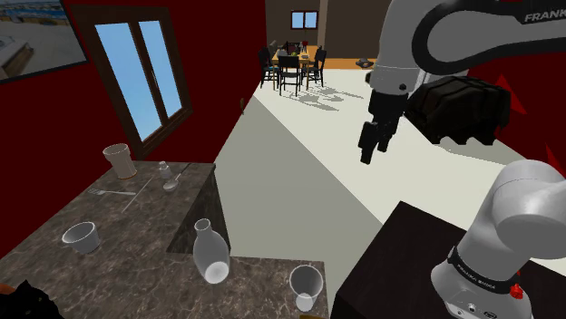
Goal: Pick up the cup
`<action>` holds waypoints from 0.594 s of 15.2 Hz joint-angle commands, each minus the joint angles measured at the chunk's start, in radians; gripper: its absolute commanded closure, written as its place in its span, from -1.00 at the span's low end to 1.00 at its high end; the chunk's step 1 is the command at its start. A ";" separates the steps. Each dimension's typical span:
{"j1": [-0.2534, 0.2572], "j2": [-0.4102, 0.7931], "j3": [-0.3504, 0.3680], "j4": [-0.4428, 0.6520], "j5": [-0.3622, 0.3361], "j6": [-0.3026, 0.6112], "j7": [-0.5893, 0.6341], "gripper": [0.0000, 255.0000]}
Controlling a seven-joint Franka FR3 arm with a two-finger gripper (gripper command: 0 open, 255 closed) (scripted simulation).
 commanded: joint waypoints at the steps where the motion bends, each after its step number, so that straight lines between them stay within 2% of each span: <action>1: 0.014 0.023 0.028 -0.053 0.024 0.078 0.016 -1.00; 9: 0.073 0.186 0.134 -0.185 0.116 0.377 0.067 -1.00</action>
